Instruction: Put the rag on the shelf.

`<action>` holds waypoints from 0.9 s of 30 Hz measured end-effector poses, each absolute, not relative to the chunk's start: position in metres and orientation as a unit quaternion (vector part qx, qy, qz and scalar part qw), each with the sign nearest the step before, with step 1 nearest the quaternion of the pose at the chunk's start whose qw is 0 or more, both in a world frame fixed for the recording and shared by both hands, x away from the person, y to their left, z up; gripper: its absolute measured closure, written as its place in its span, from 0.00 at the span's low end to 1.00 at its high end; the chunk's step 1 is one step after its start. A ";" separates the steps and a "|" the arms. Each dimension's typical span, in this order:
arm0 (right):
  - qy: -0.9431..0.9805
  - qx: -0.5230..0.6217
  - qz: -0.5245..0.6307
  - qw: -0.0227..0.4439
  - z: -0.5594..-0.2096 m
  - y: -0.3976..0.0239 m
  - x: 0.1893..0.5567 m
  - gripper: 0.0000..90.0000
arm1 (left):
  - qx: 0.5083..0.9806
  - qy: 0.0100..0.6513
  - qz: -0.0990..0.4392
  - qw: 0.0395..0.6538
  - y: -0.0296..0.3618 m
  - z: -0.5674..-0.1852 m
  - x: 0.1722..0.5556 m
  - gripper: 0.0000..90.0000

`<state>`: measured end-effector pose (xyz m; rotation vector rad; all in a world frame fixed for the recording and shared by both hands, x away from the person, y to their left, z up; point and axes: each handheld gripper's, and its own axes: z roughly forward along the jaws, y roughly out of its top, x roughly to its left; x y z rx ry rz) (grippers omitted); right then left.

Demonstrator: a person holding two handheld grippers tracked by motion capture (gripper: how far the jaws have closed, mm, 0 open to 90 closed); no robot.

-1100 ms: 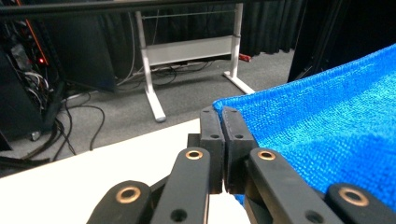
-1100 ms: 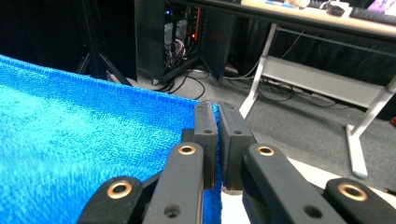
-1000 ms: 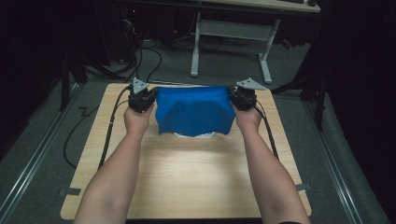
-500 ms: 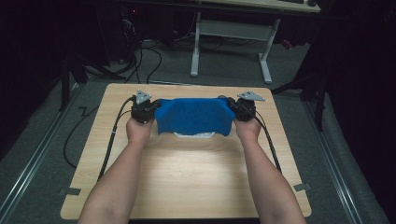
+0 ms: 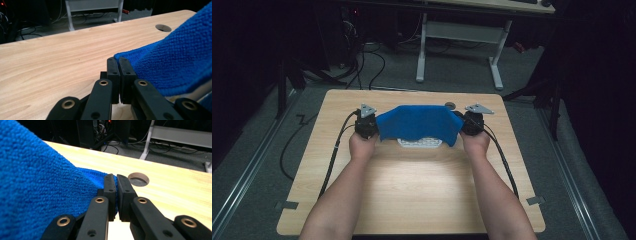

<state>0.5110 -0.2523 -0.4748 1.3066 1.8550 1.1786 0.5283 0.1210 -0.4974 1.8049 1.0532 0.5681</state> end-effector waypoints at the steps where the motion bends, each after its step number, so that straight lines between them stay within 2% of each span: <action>1: 0.695 0.489 0.441 0.288 -0.475 -0.252 0.511 0.97 | 0.736 0.430 0.232 0.469 0.121 -0.497 0.528 0.98; 8: 0.694 0.497 0.438 0.283 -0.485 -0.255 0.509 0.96 | 0.739 0.431 0.227 0.464 0.120 -0.504 0.527 0.98; 10: 0.691 0.500 0.438 0.284 -0.484 -0.256 0.509 0.90 | 0.733 0.435 0.227 0.471 0.122 -0.502 0.527 0.95; 13: 0.684 0.507 0.440 0.286 -0.480 -0.260 0.509 0.82 | 0.729 0.441 0.229 0.471 0.124 -0.498 0.527 0.80; 15: 0.681 0.509 0.440 0.288 -0.478 -0.261 0.509 0.81 | 0.725 0.444 0.229 0.473 0.126 -0.496 0.527 0.76; 16: 0.677 0.509 0.445 0.289 -0.474 -0.265 0.508 0.78 | 0.722 0.447 0.232 0.474 0.128 -0.493 0.526 0.71; 18: 0.676 0.508 0.446 0.292 -0.470 -0.268 0.506 0.76 | 0.718 0.450 0.236 0.476 0.131 -0.488 0.525 0.65; 27: 0.667 0.507 0.454 0.303 -0.451 -0.277 0.496 0.68 | 0.708 0.456 0.247 0.479 0.139 -0.473 0.518 0.62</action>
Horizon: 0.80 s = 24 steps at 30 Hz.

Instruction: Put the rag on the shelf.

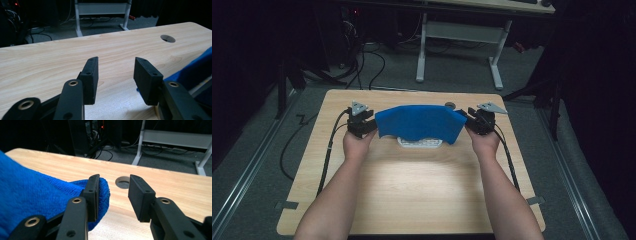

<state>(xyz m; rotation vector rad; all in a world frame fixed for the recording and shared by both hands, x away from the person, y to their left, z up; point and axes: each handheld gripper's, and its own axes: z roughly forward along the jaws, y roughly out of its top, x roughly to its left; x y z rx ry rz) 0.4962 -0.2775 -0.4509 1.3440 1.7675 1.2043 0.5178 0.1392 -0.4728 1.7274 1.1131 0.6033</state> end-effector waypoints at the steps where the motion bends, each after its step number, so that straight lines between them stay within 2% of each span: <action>1: 0.663 0.507 0.458 0.306 -0.445 -0.280 0.493 0.66 | 0.707 0.455 0.250 0.480 0.140 -0.470 0.516 0.62; 11: 0.656 0.516 0.460 0.304 -0.438 -0.288 0.489 0.61 | 0.708 0.457 0.250 0.477 0.145 -0.468 0.513 0.61; 13: 0.669 0.533 0.436 0.279 -0.455 -0.287 0.495 0.60 | 0.711 0.454 0.251 0.475 0.142 -0.472 0.512 0.60; 18: 0.685 0.544 0.408 0.262 -0.489 -0.280 0.501 0.60 | 0.720 0.448 0.250 0.467 0.140 -0.477 0.510 0.60; 24: 0.688 0.554 0.397 0.250 -0.502 -0.281 0.505 0.60 | 0.720 0.450 0.256 0.462 0.142 -0.477 0.510 0.61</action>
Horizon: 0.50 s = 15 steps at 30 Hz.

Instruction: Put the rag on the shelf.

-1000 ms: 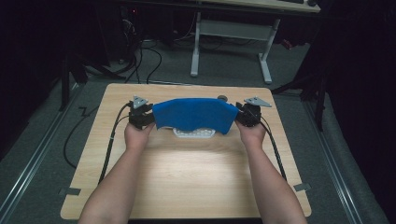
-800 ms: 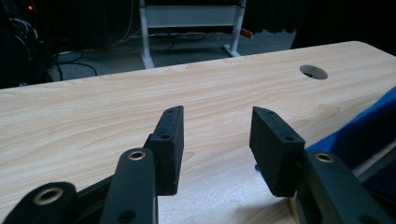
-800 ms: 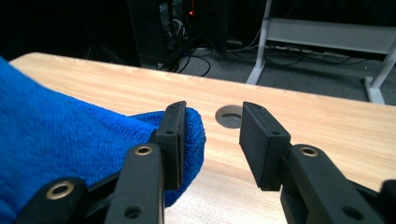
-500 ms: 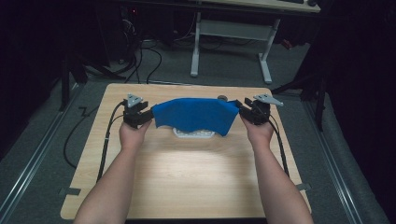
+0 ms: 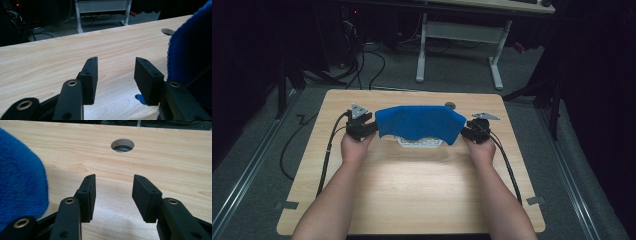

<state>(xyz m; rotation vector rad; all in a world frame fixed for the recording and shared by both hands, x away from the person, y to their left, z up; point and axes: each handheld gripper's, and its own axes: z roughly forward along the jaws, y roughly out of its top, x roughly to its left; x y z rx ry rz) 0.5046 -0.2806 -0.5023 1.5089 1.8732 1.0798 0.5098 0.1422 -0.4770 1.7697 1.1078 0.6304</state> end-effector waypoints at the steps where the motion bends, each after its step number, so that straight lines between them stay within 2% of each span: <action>1: 0.687 0.552 0.400 0.250 -0.501 -0.281 0.504 0.61 | 0.719 0.452 0.259 0.459 0.144 -0.477 0.509 0.61; 15: 0.681 0.532 0.417 0.281 -0.476 -0.294 0.472 0.61 | 0.707 0.471 0.270 0.453 0.166 -0.485 0.485 0.61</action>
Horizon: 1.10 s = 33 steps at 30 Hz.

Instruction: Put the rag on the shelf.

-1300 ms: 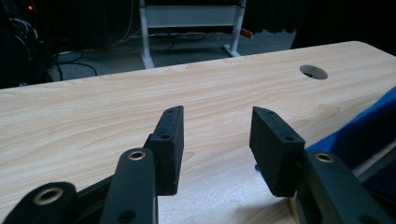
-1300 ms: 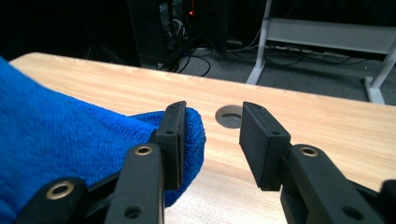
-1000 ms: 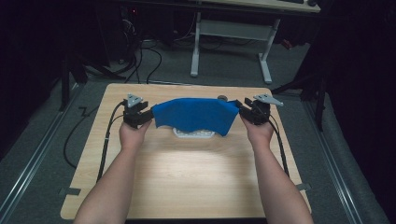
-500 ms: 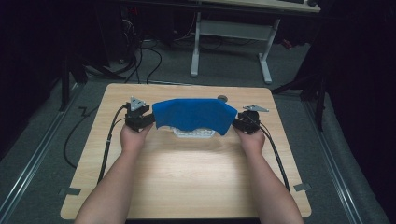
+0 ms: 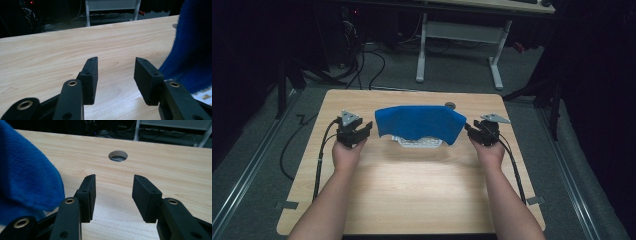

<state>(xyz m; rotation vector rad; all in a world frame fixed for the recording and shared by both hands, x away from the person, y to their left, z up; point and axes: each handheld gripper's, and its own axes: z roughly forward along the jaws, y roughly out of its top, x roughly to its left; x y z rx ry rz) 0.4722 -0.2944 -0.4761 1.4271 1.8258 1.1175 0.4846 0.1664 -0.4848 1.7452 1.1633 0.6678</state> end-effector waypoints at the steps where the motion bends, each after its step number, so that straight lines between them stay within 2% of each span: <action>1: 0.681 0.532 0.417 0.281 -0.476 -0.294 0.472 0.61 | 0.707 0.471 0.270 0.453 0.166 -0.485 0.485 0.61; 19: 0.684 0.490 0.428 0.329 -0.462 -0.301 0.395 0.56 | 0.711 0.471 0.250 0.460 0.167 -0.494 0.418 0.58; 33: 0.690 0.484 0.431 0.323 -0.471 -0.301 0.339 0.52 | 0.734 0.430 0.255 0.459 0.162 -0.489 0.371 0.54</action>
